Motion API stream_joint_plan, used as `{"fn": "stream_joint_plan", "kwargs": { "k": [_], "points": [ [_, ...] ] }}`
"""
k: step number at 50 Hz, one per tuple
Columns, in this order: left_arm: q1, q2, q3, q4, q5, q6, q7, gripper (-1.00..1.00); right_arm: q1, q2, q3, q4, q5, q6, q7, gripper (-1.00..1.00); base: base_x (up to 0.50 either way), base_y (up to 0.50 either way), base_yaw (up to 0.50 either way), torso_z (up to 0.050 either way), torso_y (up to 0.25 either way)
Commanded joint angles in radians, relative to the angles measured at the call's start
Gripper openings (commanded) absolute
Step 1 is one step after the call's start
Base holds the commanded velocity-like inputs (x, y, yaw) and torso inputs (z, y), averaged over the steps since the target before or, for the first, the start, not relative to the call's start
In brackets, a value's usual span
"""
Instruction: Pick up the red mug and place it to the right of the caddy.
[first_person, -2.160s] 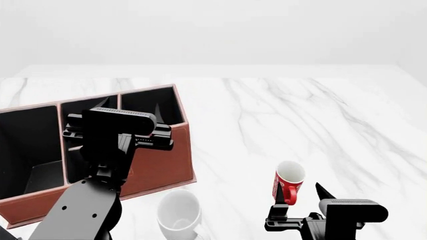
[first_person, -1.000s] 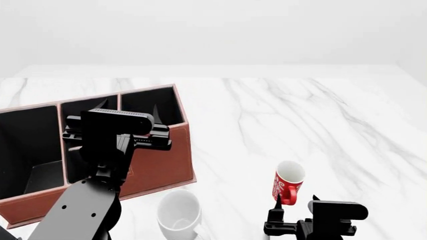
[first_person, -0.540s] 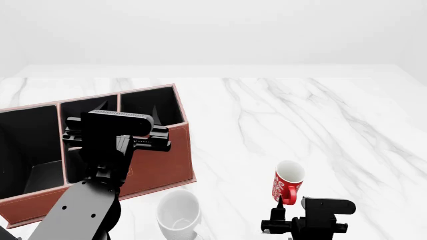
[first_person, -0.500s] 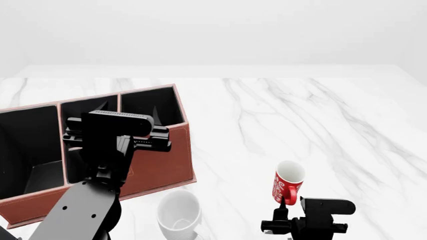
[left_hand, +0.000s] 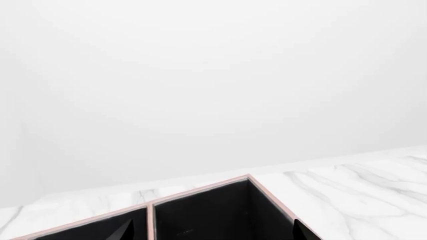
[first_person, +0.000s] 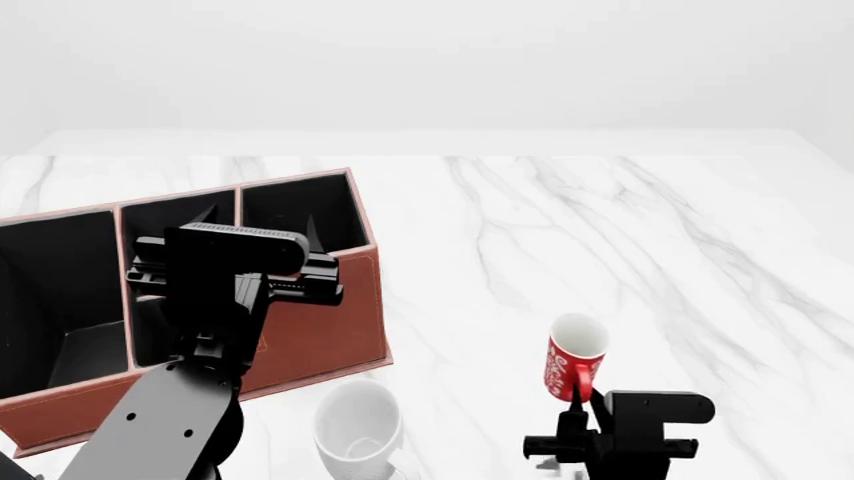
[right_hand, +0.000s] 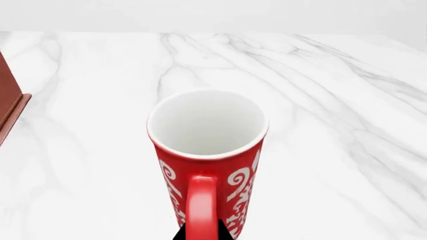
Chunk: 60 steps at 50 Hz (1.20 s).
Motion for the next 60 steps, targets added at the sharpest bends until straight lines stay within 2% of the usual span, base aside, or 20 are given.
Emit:
{"fn": "stream_joint_plan", "kwargs": {
  "k": [1, 7, 13, 25, 32, 39, 49, 60],
  "points": [
    [-0.001, -0.004, 0.001, 0.007, -0.006, -0.006, -0.005, 1.00, 0.071, 0.068, -0.011, -0.141, -0.004, 0.073, -0.029, -1.00, 0.00, 0.00, 0.00, 0.000, 0.000],
    [-0.002, -0.006, 0.000, 0.006, -0.008, -0.006, -0.008, 1.00, 0.234, 0.108, -0.071, -0.080, 0.011, 0.106, -0.152, -1.00, 0.00, 0.00, 0.00, 0.000, 0.000],
    [-0.004, -0.007, -0.001, -0.004, -0.011, 0.001, -0.009, 1.00, 0.367, 0.110, -0.141, 0.054, 0.017, 0.041, -0.306, -1.00, 0.00, 0.00, 0.00, 0.000, 0.002],
    [-0.008, -0.010, 0.000, 0.000, -0.016, -0.005, -0.015, 1.00, 0.645, -0.041, -0.249, 0.619, -0.002, -0.189, -0.565, -1.00, 0.00, 0.00, 0.00, 0.000, 0.000],
    [-0.010, -0.011, 0.002, 0.002, -0.018, -0.007, -0.019, 1.00, 0.715, -0.112, -0.276, 0.855, -0.027, -0.305, -0.612, -1.00, 0.00, 0.00, 0.00, 0.000, 0.000],
    [-0.019, -0.012, 0.006, 0.007, -0.021, -0.015, -0.022, 1.00, 0.719, -0.140, -0.292, 0.921, -0.028, -0.336, -0.636, -1.00, 0.00, 0.00, 0.00, 0.000, 0.001],
    [-0.022, -0.017, 0.007, 0.006, -0.025, -0.015, -0.023, 1.00, 0.849, -0.222, -0.305, 1.332, -0.065, -0.541, -0.640, -1.00, 0.00, 0.00, 0.00, 0.000, 0.000],
    [-0.020, -0.017, 0.008, 0.009, -0.030, -0.013, -0.029, 1.00, 0.861, -0.229, -0.317, 1.344, -0.111, -0.444, -0.620, -1.00, 0.00, 0.00, 0.00, 0.000, 0.001]
  ]
}}
